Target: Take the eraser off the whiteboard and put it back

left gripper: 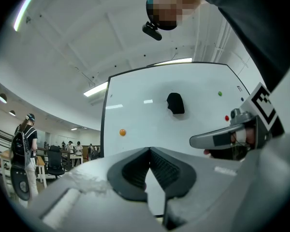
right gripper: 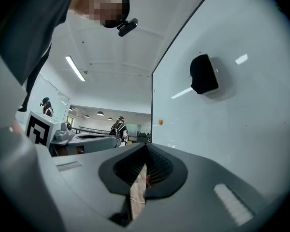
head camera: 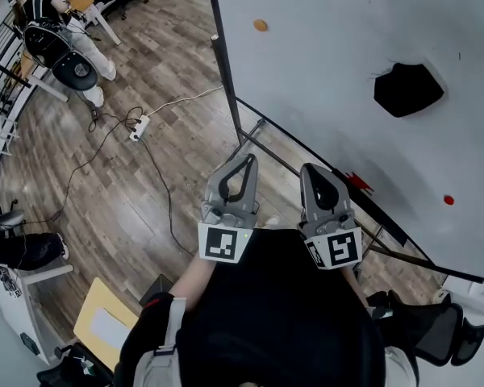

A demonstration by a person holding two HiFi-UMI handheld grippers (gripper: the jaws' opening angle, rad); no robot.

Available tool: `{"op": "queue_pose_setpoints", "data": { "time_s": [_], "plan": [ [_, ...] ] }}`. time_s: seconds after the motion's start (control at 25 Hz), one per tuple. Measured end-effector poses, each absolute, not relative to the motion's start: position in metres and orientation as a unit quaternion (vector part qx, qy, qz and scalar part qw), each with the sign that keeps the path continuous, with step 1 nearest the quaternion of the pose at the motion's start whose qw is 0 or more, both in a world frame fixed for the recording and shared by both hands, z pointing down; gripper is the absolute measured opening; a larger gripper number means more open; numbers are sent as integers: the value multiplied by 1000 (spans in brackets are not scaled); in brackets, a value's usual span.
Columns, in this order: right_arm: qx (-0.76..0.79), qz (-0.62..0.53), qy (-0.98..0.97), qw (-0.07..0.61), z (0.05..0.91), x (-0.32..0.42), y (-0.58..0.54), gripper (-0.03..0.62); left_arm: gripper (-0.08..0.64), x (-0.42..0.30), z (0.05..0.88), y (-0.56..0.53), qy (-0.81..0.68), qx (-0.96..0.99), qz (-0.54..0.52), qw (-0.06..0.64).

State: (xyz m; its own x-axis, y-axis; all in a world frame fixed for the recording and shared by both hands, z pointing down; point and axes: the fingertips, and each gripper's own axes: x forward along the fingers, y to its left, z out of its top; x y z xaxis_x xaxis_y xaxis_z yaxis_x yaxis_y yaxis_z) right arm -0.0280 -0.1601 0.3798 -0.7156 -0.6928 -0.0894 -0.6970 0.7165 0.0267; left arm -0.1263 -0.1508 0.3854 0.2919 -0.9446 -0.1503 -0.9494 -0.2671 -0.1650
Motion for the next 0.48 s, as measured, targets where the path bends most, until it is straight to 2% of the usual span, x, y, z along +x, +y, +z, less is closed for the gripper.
{"op": "queue_pose_setpoints", "data": {
  "time_s": [0.48],
  "plan": [
    [-391, 17, 920, 33, 384, -28, -167, 2, 3, -106, 385, -160, 566, -815, 20, 126]
  ]
}}
